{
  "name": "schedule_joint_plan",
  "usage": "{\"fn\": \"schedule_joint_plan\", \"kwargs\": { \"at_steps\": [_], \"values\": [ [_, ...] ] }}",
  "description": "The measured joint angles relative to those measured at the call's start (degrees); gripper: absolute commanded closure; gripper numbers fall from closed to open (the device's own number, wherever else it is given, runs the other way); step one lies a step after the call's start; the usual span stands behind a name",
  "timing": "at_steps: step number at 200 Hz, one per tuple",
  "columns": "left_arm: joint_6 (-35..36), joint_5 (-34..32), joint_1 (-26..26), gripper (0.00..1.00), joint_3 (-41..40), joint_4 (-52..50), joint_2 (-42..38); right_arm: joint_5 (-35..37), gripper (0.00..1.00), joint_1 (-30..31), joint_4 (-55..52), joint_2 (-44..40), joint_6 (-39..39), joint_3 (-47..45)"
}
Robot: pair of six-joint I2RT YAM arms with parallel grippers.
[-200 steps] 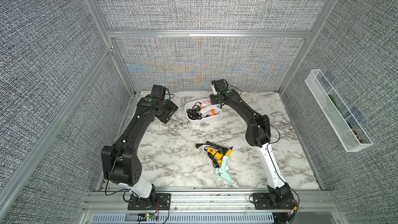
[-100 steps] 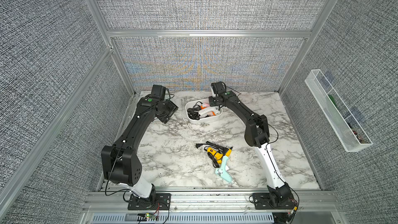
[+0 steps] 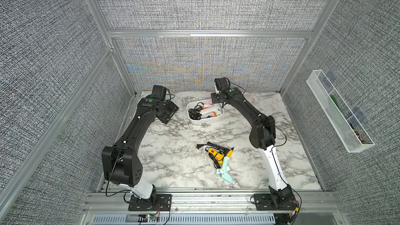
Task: Put the hot melt glue gun into the storage box
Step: Place the hot melt adhesive gun in the storage box, then pick up the hot melt adhesive gun from the center of the board.
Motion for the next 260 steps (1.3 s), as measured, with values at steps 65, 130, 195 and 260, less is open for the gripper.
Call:
{"fn": "schedule_joint_plan", "kwargs": {
  "at_steps": [65,130,195,260],
  "values": [
    [7.3,2.2,-4.3,0.32,4.3,-4.5,3.9,0.5,0.37,0.9,0.9,-16.5,0.7,-12.7],
    [18.8,10.2,-31.0,0.32,6.3,-14.6,18.5,0.9,0.36,-6.5,3.2,-38.7,5.9,-40.4],
    [31.4,7.7,-47.3,0.32,18.5,-25.8,27.2,-2.4,0.36,-14.1,0.5,-50.2,8.3,-56.4],
    [38.7,-4.5,-50.1,0.42,33.0,-35.7,39.9,-4.1,0.36,-18.3,0.3,-53.2,8.6,-58.6]
  ]
}}
